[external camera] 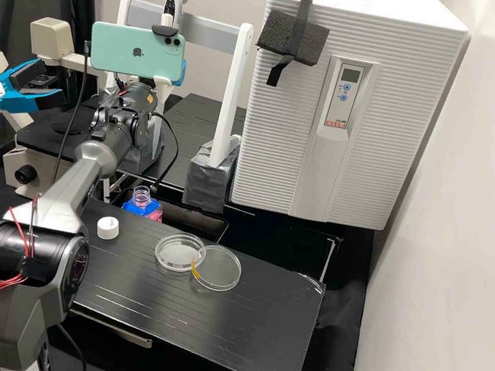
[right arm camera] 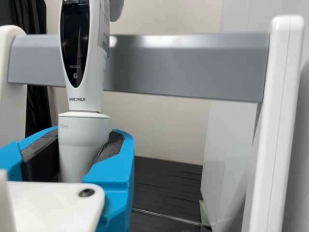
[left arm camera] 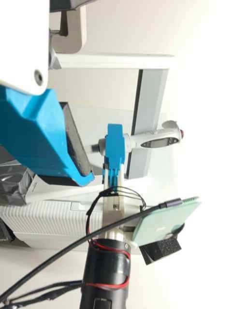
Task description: Use the pipette
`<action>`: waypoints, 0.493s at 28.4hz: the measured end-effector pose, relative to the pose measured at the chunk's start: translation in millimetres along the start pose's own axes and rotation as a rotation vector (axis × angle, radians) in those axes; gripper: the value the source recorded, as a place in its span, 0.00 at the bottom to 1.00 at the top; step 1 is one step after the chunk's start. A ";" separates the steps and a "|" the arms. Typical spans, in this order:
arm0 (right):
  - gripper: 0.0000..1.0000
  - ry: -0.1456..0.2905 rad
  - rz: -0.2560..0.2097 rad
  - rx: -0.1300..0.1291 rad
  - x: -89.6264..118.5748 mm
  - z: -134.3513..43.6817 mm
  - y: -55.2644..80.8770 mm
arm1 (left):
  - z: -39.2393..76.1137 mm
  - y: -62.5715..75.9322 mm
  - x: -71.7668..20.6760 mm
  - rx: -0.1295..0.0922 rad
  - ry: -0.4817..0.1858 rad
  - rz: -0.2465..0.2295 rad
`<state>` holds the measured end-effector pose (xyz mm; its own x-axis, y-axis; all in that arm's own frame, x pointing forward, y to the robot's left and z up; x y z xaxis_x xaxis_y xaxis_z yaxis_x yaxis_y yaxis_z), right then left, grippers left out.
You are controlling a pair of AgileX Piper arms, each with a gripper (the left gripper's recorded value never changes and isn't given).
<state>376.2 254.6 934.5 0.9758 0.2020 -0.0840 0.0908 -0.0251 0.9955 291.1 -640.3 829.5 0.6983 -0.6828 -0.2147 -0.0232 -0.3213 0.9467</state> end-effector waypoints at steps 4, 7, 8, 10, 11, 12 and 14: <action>0.00 -0.004 -0.002 0.014 0.0 0.2 0.0 | 0.7 -0.3 0.2 -0.001 -0.002 -0.001; 0.00 -0.005 -0.002 0.008 0.4 0.6 -0.4 | 0.8 -0.4 0.2 0.000 -0.003 -0.002; 0.00 -0.006 -0.003 0.001 0.7 0.9 -0.6 | 1.6 -0.7 0.5 -0.004 -0.006 -0.002; 0.00 -0.009 -0.006 0.004 1.9 2.2 -1.8 | 1.6 -0.7 0.5 -0.007 -0.006 -0.002; 0.00 -0.013 -0.008 0.005 3.2 3.5 -3.0 | 1.6 -0.7 0.5 -0.007 -0.006 -0.002; 0.00 -0.015 -0.010 0.001 4.0 4.3 -3.8 | 1.6 -0.7 0.5 -0.007 -0.006 -0.002; 0.00 -0.023 -0.017 -0.001 6.0 7.4 -6.6 | 2.8 -1.3 0.9 -0.009 -0.010 -0.004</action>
<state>382.9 248.7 927.1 0.9784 0.1797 -0.1022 0.1077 -0.0210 0.9940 289.7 -642.3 827.4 0.6915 -0.6879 -0.2205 -0.0144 -0.3183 0.9479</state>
